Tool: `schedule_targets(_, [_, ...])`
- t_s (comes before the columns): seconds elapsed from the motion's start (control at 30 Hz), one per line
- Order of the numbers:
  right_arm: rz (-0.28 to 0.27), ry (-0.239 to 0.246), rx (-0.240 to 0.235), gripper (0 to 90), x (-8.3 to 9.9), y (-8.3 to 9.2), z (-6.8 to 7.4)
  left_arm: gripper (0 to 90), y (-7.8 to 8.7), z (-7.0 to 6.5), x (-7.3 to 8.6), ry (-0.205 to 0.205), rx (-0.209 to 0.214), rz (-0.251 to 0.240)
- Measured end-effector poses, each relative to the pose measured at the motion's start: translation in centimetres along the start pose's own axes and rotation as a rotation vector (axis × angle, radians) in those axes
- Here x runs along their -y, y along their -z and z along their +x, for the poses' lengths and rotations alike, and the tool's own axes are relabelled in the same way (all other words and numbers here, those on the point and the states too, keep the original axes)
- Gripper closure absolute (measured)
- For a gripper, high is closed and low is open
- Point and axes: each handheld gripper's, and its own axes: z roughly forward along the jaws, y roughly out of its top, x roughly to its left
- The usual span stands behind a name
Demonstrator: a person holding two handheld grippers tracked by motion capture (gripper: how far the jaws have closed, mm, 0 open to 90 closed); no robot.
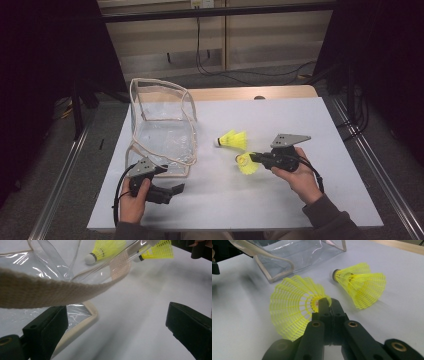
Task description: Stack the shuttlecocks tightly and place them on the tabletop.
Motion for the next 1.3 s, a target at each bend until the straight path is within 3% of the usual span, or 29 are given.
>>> schedule_targets(1.3, [-0.017, -0.038, 0.047, 89.9, 0.7, 1.9, -2.3, 4.2, -0.4, 0.1, -0.2, 0.002, 0.009, -0.008])
